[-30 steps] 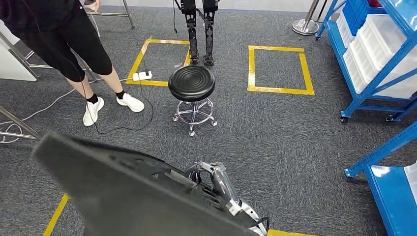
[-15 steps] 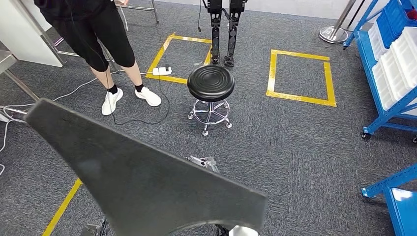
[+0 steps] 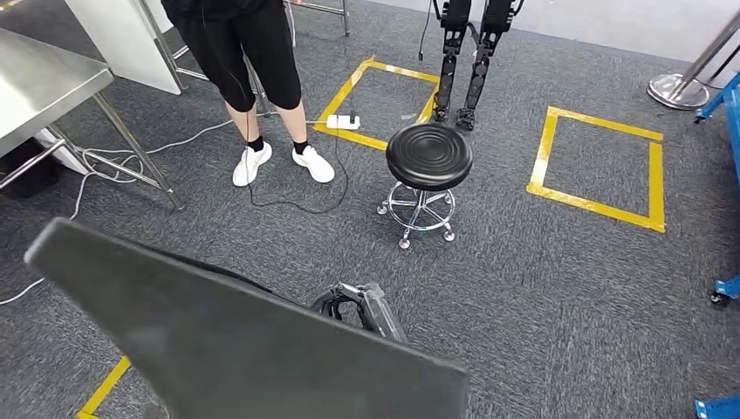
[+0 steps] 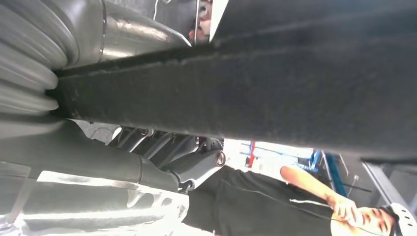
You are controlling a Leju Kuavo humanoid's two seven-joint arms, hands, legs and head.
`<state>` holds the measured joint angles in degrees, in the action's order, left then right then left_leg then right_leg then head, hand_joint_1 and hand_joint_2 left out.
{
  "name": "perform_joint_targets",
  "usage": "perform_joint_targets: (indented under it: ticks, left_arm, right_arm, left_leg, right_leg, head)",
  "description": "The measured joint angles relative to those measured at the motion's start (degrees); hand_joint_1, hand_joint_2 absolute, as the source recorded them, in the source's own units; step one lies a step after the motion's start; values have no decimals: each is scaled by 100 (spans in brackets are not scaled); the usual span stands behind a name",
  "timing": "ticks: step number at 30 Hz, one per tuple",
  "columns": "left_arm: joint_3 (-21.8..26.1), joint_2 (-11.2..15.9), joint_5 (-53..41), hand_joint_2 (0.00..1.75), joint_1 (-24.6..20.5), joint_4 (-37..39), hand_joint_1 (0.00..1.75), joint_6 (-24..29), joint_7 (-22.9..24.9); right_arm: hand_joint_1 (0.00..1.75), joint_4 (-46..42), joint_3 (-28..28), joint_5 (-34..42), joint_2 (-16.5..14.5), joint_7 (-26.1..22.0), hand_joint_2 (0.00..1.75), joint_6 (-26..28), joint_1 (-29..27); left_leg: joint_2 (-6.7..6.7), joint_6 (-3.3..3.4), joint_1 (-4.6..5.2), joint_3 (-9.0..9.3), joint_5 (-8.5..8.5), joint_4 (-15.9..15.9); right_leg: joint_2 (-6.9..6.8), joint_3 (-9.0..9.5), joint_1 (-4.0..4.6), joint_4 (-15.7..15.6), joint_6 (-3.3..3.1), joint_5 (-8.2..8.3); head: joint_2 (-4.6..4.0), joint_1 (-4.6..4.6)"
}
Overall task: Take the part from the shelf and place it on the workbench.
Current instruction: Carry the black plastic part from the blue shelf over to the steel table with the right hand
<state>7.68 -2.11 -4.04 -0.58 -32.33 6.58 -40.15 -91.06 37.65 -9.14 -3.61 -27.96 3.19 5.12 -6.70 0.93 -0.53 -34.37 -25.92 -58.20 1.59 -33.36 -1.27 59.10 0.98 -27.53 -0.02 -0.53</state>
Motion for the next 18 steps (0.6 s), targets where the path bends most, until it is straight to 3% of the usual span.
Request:
perform_joint_targets:
  ticks: [1,3,5,7,8,10,12,14,16,18]
  left_arm:
    - [2,-1,7,175,25,-2,0,4,-1]
    - [15,-2,27,175,64,-11,0,17,-1]
    - [50,-3,42,175,72,-32,0,28,0]
    - [98,-4,61,175,90,-47,0,33,0]
    - [127,-4,72,175,107,-49,0,33,0]
    - [194,-1,65,175,139,-50,0,62,0]
    - [253,5,6,175,138,-51,0,141,-1]
    - [283,14,-54,175,120,-50,0,236,-1]
    - [309,25,-76,175,116,-47,0,296,0]
    - [331,30,-77,175,121,-44,0,314,0]
  right_arm:
    - [175,15,16,42,-30,1,175,-53,51]
    - [175,56,62,126,-110,2,175,-143,169]
    - [175,99,104,180,-176,2,175,-192,242]
    - [175,158,130,222,-203,5,175,-227,285]
    - [175,192,141,246,-215,9,175,-248,316]
    - [175,258,177,316,-266,13,175,-307,417]
    - [175,324,226,401,-355,15,175,-381,555]
    - [175,392,277,460,-449,29,175,-437,681]
    - [175,452,321,488,-531,47,175,-465,763]
    - [175,495,356,501,-583,54,175,-471,826]
  left_leg:
    - [41,-20,-11,-7,-14,-16]
    - [290,-77,-14,-110,-164,-264]
    - [563,-132,-17,-437,-490,-929]
    - [636,-162,-30,-796,-694,-1555]
    - [650,-164,-33,-858,-647,-1615]
    - [722,-132,-32,-633,-286,-1087]
    - [957,-60,15,-261,18,-338]
    - [1064,2,74,-133,68,-57]
    - [929,55,74,-125,87,-16]
    - [807,114,37,-61,130,70]
  right_leg:
    - [-30,6,-3,-7,-31,4]
    - [-103,34,-24,-22,-100,2]
    - [-207,59,-6,-24,-162,-24]
    - [-332,73,15,-23,-202,-50]
    - [-389,79,22,-22,-210,-63]
    - [-485,108,34,-22,-214,-90]
    - [-569,148,68,-24,-192,-125]
    - [-654,169,99,-31,-150,-154]
    - [-732,187,115,-43,-98,-182]
    - [-584,145,118,118,-62,-280]
  head:
    - [-1,-1]
    - [-1,-35]
    - [-1,-72]
    - [-1,-74]
    - [-1,-75]
    - [-1,-75]
    - [-1,-70]
    - [-1,-66]
    - [-1,-69]
    - [-1,-60]
